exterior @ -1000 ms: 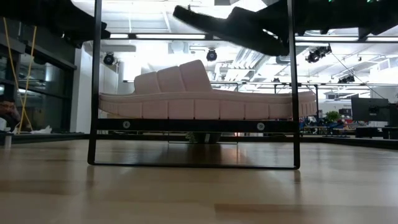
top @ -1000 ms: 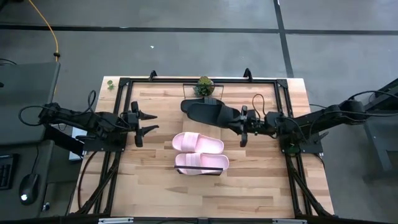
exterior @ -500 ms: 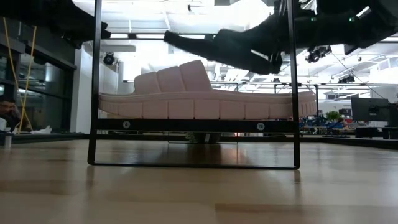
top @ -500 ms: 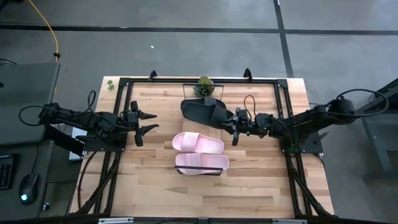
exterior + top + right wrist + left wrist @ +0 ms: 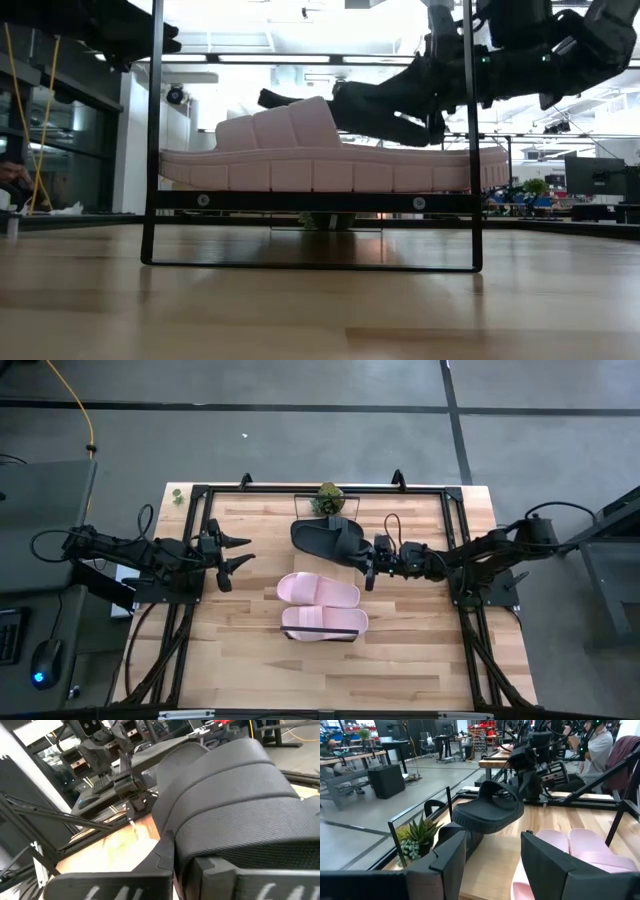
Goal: Pick and place slides into the shelf
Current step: Put the black slide on the shelf
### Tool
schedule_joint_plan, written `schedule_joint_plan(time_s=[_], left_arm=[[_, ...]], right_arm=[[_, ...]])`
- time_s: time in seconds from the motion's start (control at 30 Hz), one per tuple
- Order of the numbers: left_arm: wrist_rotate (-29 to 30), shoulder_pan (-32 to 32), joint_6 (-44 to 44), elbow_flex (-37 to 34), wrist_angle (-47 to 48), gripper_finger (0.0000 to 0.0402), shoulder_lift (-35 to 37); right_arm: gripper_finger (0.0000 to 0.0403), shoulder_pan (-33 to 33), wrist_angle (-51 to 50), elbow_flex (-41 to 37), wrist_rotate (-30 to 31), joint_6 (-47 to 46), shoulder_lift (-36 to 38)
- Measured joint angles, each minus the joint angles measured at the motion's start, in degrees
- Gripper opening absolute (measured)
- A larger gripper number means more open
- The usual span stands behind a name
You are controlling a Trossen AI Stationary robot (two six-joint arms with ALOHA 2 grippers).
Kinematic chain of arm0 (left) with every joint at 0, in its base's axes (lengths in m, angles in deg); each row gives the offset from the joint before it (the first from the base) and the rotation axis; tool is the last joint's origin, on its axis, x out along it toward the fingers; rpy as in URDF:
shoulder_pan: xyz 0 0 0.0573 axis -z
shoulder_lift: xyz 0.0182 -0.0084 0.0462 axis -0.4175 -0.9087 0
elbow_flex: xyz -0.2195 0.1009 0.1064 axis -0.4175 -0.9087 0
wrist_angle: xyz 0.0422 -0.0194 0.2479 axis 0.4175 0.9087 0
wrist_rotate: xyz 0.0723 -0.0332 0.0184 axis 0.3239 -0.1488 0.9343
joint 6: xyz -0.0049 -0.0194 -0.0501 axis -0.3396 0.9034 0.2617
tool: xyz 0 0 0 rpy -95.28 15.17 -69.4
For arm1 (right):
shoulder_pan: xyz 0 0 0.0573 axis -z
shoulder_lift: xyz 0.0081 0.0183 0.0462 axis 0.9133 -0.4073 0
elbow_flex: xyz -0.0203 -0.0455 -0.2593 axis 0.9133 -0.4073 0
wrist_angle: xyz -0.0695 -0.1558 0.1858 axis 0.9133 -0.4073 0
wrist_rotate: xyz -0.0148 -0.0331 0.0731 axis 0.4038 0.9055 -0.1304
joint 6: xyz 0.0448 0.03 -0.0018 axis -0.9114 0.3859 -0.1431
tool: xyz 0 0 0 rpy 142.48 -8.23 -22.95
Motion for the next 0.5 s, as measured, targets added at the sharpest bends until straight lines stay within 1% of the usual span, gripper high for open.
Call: schedule_joint_plan(time_s=[0.13,0.37,0.5], left_arm=[[0.0,0.0,0.0,0.0,0.0,0.0172,0.0],[0.0,0.0,-0.1,0.0,0.0,0.0172,0.0],[0.0,0.0,-0.1,0.0,0.0,0.0172,0.0]], right_arm=[[0.0,0.0,0.8,1.0,-1.1,-0.6,-2.5],[0.0,-0.4,0.6,7.1,-4.2,-0.2,-9.1],[0.0,-0.5,-0.4,9.8,-4.7,-1.0,-13.2]])
